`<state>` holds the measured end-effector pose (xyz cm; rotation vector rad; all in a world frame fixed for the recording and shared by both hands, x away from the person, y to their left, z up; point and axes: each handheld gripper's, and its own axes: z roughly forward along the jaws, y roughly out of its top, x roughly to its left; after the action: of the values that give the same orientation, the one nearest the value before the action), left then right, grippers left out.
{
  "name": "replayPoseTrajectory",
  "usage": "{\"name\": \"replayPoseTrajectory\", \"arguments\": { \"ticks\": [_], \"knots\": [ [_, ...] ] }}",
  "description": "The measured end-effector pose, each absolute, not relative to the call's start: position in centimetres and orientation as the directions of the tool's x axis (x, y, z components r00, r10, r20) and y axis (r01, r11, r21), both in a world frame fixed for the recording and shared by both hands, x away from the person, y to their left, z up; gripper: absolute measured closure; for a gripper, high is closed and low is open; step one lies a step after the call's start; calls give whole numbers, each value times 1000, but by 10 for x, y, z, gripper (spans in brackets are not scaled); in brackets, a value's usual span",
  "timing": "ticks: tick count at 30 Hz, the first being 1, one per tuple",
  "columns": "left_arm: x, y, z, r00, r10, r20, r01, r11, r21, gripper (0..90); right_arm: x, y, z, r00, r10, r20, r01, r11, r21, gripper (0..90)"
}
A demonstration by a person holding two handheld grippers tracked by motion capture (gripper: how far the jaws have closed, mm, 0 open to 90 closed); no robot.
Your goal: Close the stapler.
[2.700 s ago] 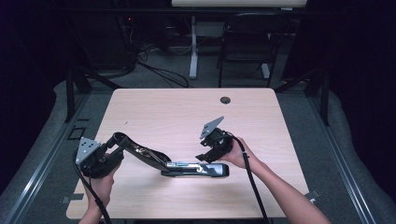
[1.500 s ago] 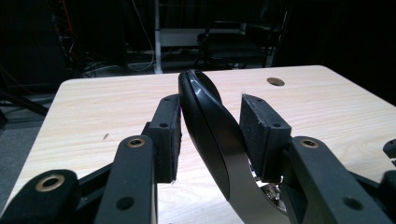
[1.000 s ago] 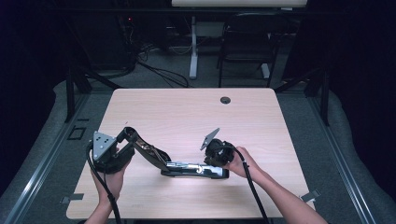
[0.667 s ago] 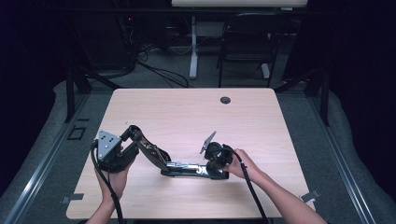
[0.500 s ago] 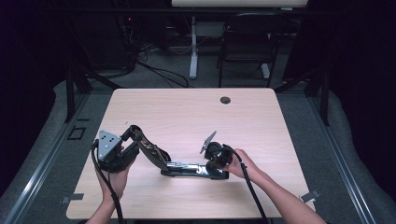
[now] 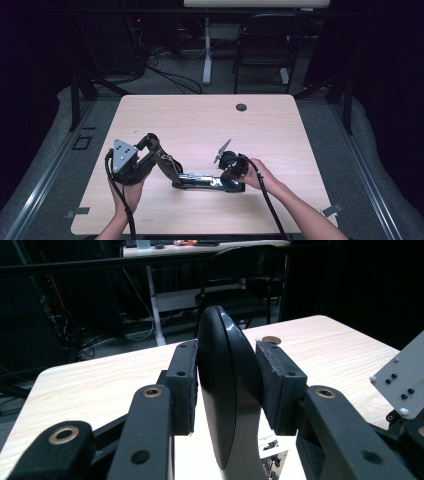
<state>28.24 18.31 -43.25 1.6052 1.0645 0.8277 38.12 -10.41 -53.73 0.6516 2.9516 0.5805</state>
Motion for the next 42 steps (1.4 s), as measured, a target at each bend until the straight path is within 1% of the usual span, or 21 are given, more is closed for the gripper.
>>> {"name": "replayPoseTrajectory", "arguments": {
  "ticks": [8,10,11,21,27,30,35,37,42],
  "knots": [
    [283,178,-431,403,915,17,241,-124,963,630,381,-104,-537,-907,421,24,398,837,376,900],
    [282,174,-431,412,911,24,237,-133,962,629,383,-104,-536,-911,412,13,388,848,361,900],
    [282,173,-430,416,909,26,234,-134,963,629,382,-104,-537,-909,417,22,395,840,371,900],
    [281,156,-430,446,893,56,218,-169,961,624,382,-104,-537,-908,419,26,398,839,370,900],
    [282,151,-429,460,886,53,219,-172,960,618,382,-103,-537,-907,421,27,400,839,369,900],
    [281,147,-429,467,882,65,215,-184,959,615,382,-103,-537,-904,425,40,408,831,377,900],
    [281,141,-429,478,874,90,205,-210,956,610,383,-103,-537,-906,421,30,402,838,369,900],
    [281,140,-429,487,869,88,209,-214,954,605,383,-103,-536,-910,414,18,393,848,356,900],
    [281,137,-430,497,863,88,205,-215,955,599,383,-103,-537,-906,422,28,403,839,366,900]
  ]
}}
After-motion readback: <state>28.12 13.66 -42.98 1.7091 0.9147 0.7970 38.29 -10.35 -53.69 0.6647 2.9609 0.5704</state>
